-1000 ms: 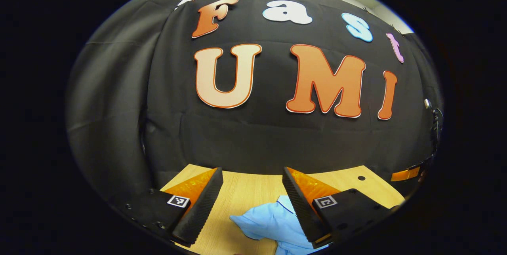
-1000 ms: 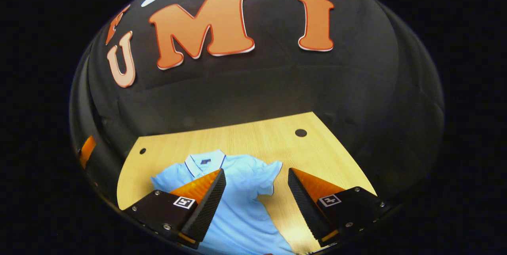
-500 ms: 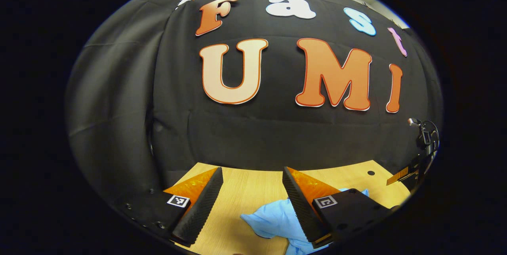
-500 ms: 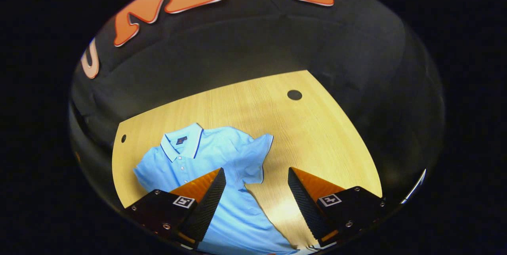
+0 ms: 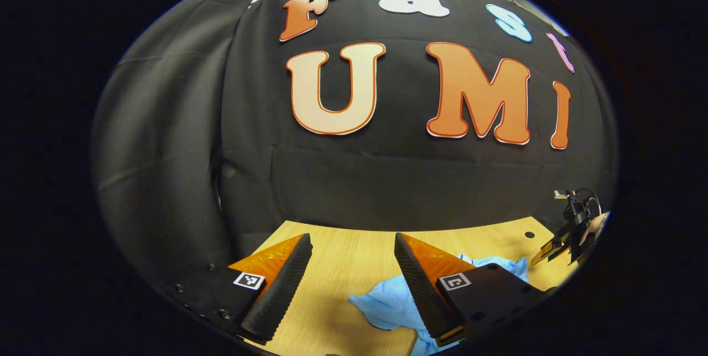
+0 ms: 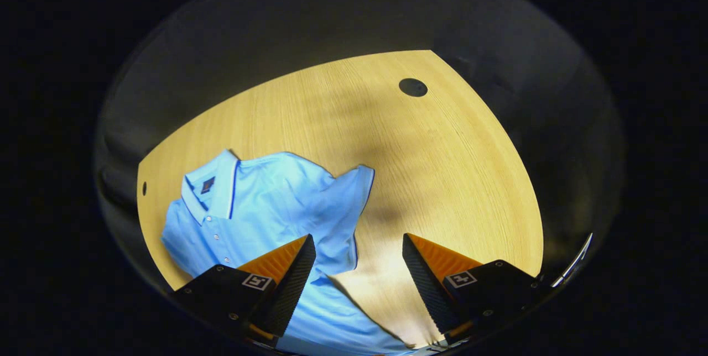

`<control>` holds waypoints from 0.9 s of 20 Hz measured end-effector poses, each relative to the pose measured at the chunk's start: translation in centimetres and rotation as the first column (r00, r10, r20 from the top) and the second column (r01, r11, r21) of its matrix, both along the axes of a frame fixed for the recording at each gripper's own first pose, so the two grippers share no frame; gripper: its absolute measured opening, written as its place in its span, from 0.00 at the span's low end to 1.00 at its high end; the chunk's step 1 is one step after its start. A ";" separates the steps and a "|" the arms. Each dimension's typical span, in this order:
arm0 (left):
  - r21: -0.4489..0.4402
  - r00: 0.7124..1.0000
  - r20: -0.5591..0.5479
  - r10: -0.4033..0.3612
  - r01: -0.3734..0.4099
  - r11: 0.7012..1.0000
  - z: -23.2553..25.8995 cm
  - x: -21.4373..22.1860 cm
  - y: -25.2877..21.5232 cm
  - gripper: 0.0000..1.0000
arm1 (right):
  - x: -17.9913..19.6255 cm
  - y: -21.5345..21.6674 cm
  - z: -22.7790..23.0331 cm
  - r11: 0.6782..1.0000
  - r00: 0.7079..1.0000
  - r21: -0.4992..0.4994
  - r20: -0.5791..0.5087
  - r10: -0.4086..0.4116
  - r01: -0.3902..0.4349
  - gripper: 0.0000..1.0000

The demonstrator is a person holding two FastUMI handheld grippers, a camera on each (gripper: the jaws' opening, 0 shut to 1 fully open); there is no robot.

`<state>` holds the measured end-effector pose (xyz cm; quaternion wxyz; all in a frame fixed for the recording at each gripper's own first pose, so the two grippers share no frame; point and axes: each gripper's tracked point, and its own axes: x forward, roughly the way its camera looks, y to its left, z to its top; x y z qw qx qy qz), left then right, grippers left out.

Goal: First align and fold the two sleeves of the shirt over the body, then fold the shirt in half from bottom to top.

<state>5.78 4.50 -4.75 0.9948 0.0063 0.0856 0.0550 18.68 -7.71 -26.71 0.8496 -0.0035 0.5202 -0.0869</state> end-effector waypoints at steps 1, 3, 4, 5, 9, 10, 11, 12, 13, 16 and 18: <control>0.002 1.000 -0.006 0.002 -0.002 1.000 -0.1 0.1 0.1 0.98 | 0.3 0.1 -0.6 1.000 1.000 0.008 -0.018 -0.004 0.004 0.98; 0.006 1.000 -0.014 0.006 -0.006 1.000 -0.5 0.2 0.5 0.98 | 0.8 -0.2 -1.9 1.000 0.999 -0.002 -0.043 -0.015 0.014 0.98; 0.006 1.000 -0.019 0.009 -0.009 1.000 -0.8 0.3 0.7 0.98 | 1.0 -0.6 -2.4 1.000 0.998 -0.014 -0.053 -0.019 0.018 0.98; 0.003 1.000 -0.026 0.012 -0.012 1.000 -1.1 0.4 0.8 0.98 | 1.0 -0.8 -2.9 1.000 0.998 -0.020 -0.065 -0.023 0.022 0.98; -0.004 0.998 -0.053 0.024 -0.024 1.000 -2.2 0.4 1.4 0.98 | 1.4 -1.0 -4.0 1.000 0.996 -0.021 -0.090 -0.022 0.020 0.98; 0.003 0.998 -0.055 0.024 -0.024 1.000 -2.4 0.5 1.5 0.98 | 1.3 -1.0 -4.2 0.999 0.995 -0.022 -0.095 -0.028 0.026 0.98; 0.008 0.998 -0.058 0.023 -0.022 1.000 -2.4 0.6 1.4 0.98 | 1.4 -0.7 -4.4 0.999 0.995 -0.013 -0.099 -0.031 0.030 0.92; 0.014 0.998 -0.057 0.022 -0.021 1.000 -2.4 0.6 1.5 0.98 | 1.5 -0.4 -4.5 1.000 0.994 0.000 -0.104 -0.028 0.028 0.87; 0.018 0.998 -0.058 0.021 -0.020 1.000 -2.5 0.7 1.5 0.98 | 1.5 -0.1 -4.8 1.000 0.994 0.005 -0.107 -0.026 0.027 0.80; 0.015 0.998 -0.065 0.021 -0.020 1.000 -3.0 0.5 1.7 0.95 | 1.4 0.1 -5.5 1.000 0.992 0.007 -0.126 -0.016 0.017 0.60; 0.018 0.997 -0.067 0.026 -0.025 1.000 -3.0 0.6 2.1 0.95 | 1.7 0.7 -5.5 0.999 0.992 0.019 -0.123 -0.024 0.027 0.46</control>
